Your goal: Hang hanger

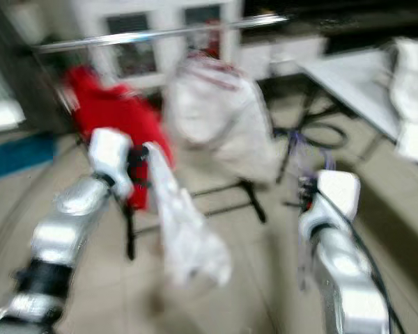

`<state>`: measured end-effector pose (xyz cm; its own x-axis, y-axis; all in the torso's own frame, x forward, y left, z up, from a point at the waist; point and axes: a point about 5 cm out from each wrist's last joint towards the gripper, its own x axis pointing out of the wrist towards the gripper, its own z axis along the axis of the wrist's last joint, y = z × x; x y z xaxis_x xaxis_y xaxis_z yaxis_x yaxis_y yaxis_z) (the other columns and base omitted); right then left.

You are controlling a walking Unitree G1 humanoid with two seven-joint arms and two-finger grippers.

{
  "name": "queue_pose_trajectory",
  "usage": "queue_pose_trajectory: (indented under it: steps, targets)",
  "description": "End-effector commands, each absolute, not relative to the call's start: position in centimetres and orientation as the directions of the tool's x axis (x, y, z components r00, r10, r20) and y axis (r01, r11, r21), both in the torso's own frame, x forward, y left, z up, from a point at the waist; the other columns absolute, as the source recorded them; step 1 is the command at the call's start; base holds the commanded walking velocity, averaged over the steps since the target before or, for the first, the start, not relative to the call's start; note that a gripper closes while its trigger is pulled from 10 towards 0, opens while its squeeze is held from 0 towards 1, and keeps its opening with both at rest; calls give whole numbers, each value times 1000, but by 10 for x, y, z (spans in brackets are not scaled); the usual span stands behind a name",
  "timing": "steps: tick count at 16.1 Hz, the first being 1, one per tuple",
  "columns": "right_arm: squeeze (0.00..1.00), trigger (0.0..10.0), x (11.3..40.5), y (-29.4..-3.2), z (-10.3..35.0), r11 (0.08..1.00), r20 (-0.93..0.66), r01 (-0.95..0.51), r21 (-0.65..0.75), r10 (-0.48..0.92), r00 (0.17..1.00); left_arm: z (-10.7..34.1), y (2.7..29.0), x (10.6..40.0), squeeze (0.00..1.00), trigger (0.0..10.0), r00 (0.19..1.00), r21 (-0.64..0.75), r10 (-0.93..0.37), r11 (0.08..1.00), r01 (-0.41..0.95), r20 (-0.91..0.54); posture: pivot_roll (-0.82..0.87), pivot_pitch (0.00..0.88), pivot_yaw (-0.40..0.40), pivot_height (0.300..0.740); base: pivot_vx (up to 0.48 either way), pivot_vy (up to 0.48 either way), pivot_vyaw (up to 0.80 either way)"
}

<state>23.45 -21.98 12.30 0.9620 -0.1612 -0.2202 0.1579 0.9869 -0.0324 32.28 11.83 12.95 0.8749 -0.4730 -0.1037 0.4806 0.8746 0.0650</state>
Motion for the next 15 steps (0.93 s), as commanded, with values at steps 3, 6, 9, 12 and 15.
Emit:
queue_pose_trajectory:
  steps: [3, 6, 9, 12, 15]
  targets:
    - [0, 10000, 237, -211, 131, 992, -194, 119, -31, -122, 973, 138, 133, 324, 0, 10000, 899, 82, -431, 896, 437, -77, -6, 0, 43, 740, 319, 0, 0]
    - [0, 10000, 235, -213, 134, 993, -191, 115, -38, -121, 974, 135, 130, 320, 0, 10000, 901, 51, -429, 900, 433, -69, -9, 0, 29, 740, 195, 0, -533]
    - [0, 10000, 237, -213, 133, 994, -203, 100, -37, -105, 973, 130, 132, 313, 0, 10000, 903, 76, -419, 902, 426, -89, 12, 0, -5, 740, 0, 0, 0]
    - [0, 10000, 242, -207, 133, 996, -211, 83, -33, -88, 974, 130, 136, 311, 0, 10000, 915, 81, -394, 913, 401, -86, 27, 0, -20, 740, 0, 0, -800]
    - [0, 10000, 244, -206, 133, 997, -224, 78, -27, -82, 971, 134, 136, 312, 0, 10000, 923, 83, -379, 920, 384, -71, 25, 0, -29, 740, 0, 0, -800]
